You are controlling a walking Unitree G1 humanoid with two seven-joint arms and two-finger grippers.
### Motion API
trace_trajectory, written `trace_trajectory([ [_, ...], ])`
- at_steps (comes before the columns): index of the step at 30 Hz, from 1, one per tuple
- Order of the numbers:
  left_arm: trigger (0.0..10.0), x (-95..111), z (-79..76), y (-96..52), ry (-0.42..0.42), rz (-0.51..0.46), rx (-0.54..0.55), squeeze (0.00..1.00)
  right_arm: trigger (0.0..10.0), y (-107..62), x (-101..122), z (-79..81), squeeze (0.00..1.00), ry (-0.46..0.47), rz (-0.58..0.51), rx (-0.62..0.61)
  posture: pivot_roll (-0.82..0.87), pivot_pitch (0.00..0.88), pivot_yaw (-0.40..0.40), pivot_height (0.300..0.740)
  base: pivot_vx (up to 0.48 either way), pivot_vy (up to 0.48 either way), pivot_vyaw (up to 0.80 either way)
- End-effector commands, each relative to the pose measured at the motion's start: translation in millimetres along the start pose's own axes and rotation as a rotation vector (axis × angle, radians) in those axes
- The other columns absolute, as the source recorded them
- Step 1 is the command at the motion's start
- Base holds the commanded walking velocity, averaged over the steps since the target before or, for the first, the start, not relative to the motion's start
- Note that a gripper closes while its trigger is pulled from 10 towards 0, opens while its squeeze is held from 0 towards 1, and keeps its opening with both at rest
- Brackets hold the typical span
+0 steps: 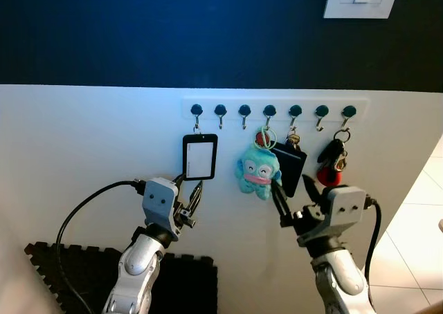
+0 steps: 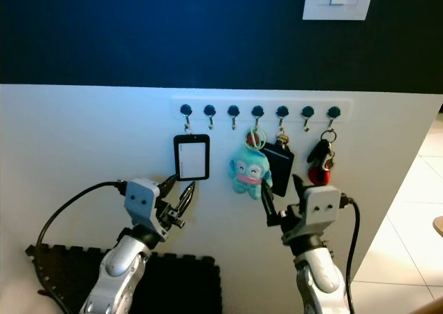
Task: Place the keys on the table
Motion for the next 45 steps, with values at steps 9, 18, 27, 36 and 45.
trace_trajectory([
  [9, 10.0, -2, 5.9, -1.7, 0.046, 0.011, -0.002, 0.0, 10.0, 5.8, -6, 9.9, 0.0, 0.027, 0.011, 0.073, 0.04, 0.065, 0.001, 0.74, 0.0, 0.0, 0.0],
  [18, 10.0, 0, -3.9, -4.1, 0.023, 0.001, -0.055, 0.0, 10.0, 8.5, -8, 17.0, 0.0, 0.046, 0.011, 0.104, 0.05, 0.068, -0.002, 0.74, 0.0, 0.0, 0.0],
  [27, 10.0, 0, -6.5, -5.6, 0.027, 0.0, -0.068, 0.0, 10.0, -3.6, 7, 10.2, 0.0, 0.021, -0.06, 0.035, 0.05, 0.07, -0.001, 0.74, 0.0, 0.0, 0.0],
  [36, 10.0, 0, -8.4, -6.3, -0.002, -0.001, -0.079, 0.0, 10.0, -11.8, 34, 14.7, 0.0, -0.1, -0.147, 0.105, 0.04, 0.079, 0.01, 0.74, 0.0, 0.0, 0.0],
  [45, 10.0, -1, -13.1, -4.9, -0.011, -0.001, -0.094, 0.0, 10.0, -18.2, 38, 25.1, 0.0, -0.064, -0.15, 0.123, 0.03, 0.077, 0.015, 0.74, 0.0, 0.0, 0.0],
])
Point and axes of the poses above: a point about 5 cm out from each wrist's last joint towards the gripper, its own y axis pointing out of the wrist towards the gripper, its own x axis along the axis of the wrist's last joint, z = x × y, the point moved 4 cm from there along y, pointing out of the wrist towards the gripper, and after that the axes turned 2 degrees about -y, right-handed, at the moved point
